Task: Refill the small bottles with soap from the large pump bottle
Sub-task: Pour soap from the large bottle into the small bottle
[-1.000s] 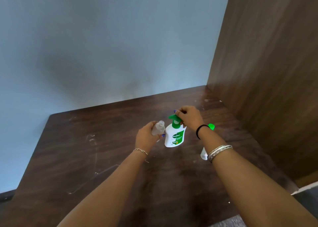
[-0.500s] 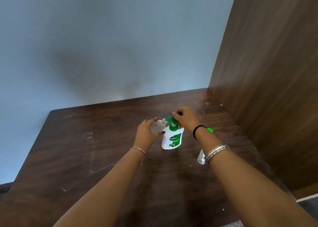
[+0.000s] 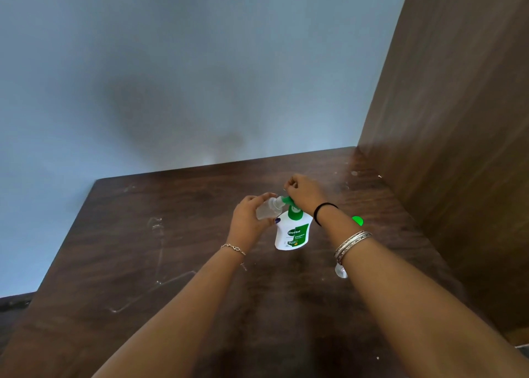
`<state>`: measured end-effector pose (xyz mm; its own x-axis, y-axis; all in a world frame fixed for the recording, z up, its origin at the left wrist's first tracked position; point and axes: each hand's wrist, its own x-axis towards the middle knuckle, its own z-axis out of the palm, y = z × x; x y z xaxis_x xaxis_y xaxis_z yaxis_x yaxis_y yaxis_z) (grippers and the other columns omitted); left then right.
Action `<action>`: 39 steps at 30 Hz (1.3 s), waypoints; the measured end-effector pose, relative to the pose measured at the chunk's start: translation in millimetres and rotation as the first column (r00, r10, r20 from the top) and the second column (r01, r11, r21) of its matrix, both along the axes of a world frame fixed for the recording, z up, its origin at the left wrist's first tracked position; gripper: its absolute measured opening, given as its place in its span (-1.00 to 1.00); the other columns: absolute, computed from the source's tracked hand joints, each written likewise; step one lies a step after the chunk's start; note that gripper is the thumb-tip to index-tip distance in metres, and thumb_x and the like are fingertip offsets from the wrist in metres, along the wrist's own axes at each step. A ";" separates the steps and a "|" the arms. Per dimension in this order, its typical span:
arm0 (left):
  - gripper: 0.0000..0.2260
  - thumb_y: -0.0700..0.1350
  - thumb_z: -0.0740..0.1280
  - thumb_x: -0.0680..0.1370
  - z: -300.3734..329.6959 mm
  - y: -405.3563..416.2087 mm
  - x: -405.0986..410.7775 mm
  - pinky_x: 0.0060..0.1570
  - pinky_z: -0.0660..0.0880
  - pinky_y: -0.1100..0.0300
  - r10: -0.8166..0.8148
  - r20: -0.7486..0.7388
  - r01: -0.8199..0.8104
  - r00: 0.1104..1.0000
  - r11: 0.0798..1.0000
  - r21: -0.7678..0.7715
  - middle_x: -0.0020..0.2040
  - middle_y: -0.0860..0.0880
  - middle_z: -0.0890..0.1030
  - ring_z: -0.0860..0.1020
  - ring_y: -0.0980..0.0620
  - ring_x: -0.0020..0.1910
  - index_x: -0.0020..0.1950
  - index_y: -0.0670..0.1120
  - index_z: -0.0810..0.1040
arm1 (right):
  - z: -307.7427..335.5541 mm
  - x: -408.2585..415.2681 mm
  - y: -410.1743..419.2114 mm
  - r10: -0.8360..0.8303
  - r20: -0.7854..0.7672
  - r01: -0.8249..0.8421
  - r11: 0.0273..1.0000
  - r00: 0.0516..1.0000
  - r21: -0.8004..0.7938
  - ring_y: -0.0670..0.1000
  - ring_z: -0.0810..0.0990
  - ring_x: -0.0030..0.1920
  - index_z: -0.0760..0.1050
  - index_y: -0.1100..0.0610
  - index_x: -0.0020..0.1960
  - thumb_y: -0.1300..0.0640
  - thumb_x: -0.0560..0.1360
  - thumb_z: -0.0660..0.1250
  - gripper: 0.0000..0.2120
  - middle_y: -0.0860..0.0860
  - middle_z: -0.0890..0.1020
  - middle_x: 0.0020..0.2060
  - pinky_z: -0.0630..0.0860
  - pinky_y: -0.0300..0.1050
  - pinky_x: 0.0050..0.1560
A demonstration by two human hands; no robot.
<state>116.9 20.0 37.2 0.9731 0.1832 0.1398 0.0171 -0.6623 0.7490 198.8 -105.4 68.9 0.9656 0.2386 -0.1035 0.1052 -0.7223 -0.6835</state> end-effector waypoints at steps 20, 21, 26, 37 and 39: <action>-0.58 -0.24 0.48 0.33 -5.8 -3.5 -0.4 0.02 0.39 0.28 0.022 0.012 -0.020 1.000 0.993 -0.114 0.08 -0.08 0.59 0.49 0.07 -0.02 0.18 -0.14 0.53 | -7.9 0.6 -3.2 0.103 -0.015 -0.104 0.983 0.995 -0.148 0.14 0.48 0.16 0.42 0.00 0.16 0.19 0.55 0.01 -0.71 0.05 0.53 0.17 0.38 0.12 0.22; -0.58 -0.24 0.48 0.33 -4.3 -2.9 0.4 0.01 0.39 0.28 0.018 0.025 -0.015 1.000 0.993 -0.116 0.08 -0.08 0.59 0.50 0.07 -0.02 0.18 -0.14 0.54 | -6.8 2.5 -3.5 0.111 -0.007 -0.111 0.980 0.994 -0.164 0.13 0.47 0.18 0.41 -0.01 0.17 0.18 0.55 0.00 -0.70 0.04 0.53 0.18 0.37 0.12 0.22; -0.57 -0.25 0.48 0.32 -2.9 -2.8 1.1 -0.02 0.38 0.29 0.030 0.042 -0.024 0.999 0.990 -0.141 0.08 -0.07 0.58 0.48 0.10 -0.03 0.17 -0.13 0.54 | -9.5 3.2 0.5 0.082 -0.040 -0.084 0.994 0.996 -0.072 0.12 0.51 0.12 0.43 -0.03 0.09 0.19 0.53 0.04 -0.74 0.05 0.56 0.13 0.40 0.17 0.21; -0.57 -0.22 0.49 0.33 -6.6 -2.7 0.6 0.06 0.45 0.18 0.049 0.072 -0.042 0.996 0.994 -0.104 0.10 -0.09 0.58 0.52 0.01 0.02 0.18 -0.13 0.54 | -7.4 3.3 -2.6 0.145 -0.032 -0.148 0.972 0.989 -0.182 0.12 0.48 0.15 0.40 -0.02 0.16 0.18 0.54 0.01 -0.71 0.04 0.53 0.17 0.39 0.17 0.22; -0.57 -0.21 0.49 0.33 -5.4 -1.7 2.3 0.05 0.43 0.22 0.046 0.084 -0.037 0.995 0.995 -0.097 0.11 -0.09 0.58 0.49 0.07 0.00 0.18 -0.14 0.54 | -6.0 5.0 -2.4 0.146 -0.039 -0.151 0.973 0.988 -0.174 0.12 0.49 0.15 0.39 -0.03 0.14 0.19 0.53 0.02 -0.72 0.03 0.53 0.18 0.39 0.17 0.22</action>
